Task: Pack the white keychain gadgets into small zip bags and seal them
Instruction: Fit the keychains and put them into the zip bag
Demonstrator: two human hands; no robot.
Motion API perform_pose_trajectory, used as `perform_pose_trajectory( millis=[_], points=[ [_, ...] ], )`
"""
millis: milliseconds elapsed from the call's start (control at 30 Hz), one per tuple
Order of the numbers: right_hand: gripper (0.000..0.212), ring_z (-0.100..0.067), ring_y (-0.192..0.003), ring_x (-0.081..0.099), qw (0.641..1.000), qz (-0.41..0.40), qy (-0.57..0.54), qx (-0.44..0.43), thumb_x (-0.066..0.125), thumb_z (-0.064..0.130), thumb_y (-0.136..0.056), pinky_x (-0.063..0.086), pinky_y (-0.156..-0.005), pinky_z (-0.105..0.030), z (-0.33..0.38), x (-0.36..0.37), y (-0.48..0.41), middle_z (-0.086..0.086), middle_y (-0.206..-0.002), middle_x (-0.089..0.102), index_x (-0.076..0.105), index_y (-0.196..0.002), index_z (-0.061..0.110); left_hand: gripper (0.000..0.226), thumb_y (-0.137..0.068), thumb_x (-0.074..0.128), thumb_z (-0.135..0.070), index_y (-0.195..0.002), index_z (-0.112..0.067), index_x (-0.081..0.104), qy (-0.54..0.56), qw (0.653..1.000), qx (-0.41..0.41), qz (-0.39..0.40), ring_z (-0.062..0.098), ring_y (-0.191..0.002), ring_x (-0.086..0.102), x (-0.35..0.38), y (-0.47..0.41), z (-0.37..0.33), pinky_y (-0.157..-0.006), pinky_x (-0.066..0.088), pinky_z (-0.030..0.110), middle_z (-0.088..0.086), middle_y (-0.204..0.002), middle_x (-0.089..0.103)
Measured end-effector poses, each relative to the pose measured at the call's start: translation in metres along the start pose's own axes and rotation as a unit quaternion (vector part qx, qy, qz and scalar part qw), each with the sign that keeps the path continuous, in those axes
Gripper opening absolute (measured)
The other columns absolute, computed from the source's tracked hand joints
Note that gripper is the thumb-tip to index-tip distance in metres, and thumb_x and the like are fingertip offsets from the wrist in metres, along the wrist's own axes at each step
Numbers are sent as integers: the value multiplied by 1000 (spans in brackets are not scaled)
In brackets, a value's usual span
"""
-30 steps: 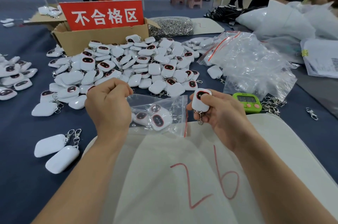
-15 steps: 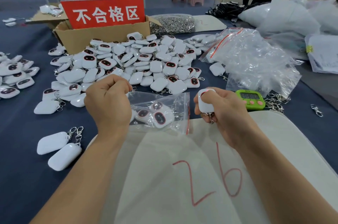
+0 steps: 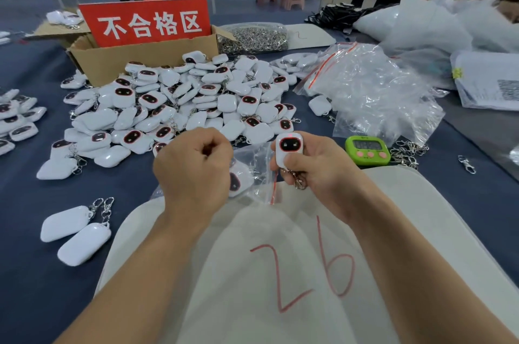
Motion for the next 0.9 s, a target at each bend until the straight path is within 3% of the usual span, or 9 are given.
perform_pose_trajectory(
  millis=[67,167,233,300,333,467,700,833,900],
  points=[
    [15,-16,-62,49,1000,12,13,3,56,8,-88,39,-53,-18,3,3,2,-10,-87,75,65,-98,13,20,-72,58,-19,-72,-30,74,-20,999,37,19,8,-63,59,3,7,-9,-65,49,38,-10,-62,63],
    [20,-16,-59,48,1000,-18,8,-1,60,12,-81,41,-54,-20,4,7,1,-16,-79,69,61,-100,17,35,-78,63,-22,-107,-33,78,-24,990,117,69,4,-70,52,9,14,-21,-72,49,30,-13,-79,65],
    [15,-20,-58,55,997,-57,39,-20,65,18,-81,55,-61,-34,4,6,1,-9,-71,70,64,-95,23,39,-83,67,-32,-122,-35,73,-2,985,141,95,0,-81,54,14,16,-27,-77,47,22,-18,-94,67],
    [8,-39,-65,67,991,-81,85,-61,71,19,-82,61,-73,-57,7,6,3,-10,-73,75,66,-88,21,38,-84,67,-41,-122,-40,72,19,983,152,99,-5,-95,57,16,17,-30,-84,48,19,-29,-101,65],
    [8,-42,-69,70,987,-95,92,-89,73,17,-81,61,-73,-59,9,5,3,-11,-73,76,67,-86,19,35,-83,67,-43,-118,-42,74,28,983,156,96,-5,-99,58,16,16,-29,-86,48,19,-33,-100,65],
    [13,-28,-69,75,973,-164,79,-141,79,7,-74,60,-64,-33,12,1,4,-4,-76,78,77,-82,17,43,-80,76,-36,-119,-49,65,62,984,139,90,-6,-98,64,15,14,-19,-87,47,13,-35,-105,67],
    [26,-16,-62,73,980,-145,-7,-135,75,-17,-79,55,-58,-18,18,7,10,-9,-74,78,79,-84,8,46,-76,78,-35,-116,-55,64,82,986,116,92,-8,-94,66,16,15,-12,-81,45,6,-38,-99,68],
    [13,-15,-52,47,990,-107,-67,-57,76,3,-79,37,-51,-18,16,5,10,-9,-63,63,80,-91,5,61,-73,91,-18,-121,-48,69,60,982,143,110,-2,-109,63,11,12,-9,-92,45,10,-27,-117,69],
    [19,-18,-55,45,993,-82,-77,-25,71,17,-79,33,-51,-22,14,5,9,-15,-67,61,80,-93,8,54,-72,90,-18,-117,-43,74,77,978,161,107,1,-110,65,8,10,-8,-96,51,22,-26,-118,70]
  ],
)
Point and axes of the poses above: each hand's wrist, its own y-axis away from the middle knuckle, its own x-axis out of the palm, z = x × y, the point moved 3 cm from there along -y, towards the middle knuckle
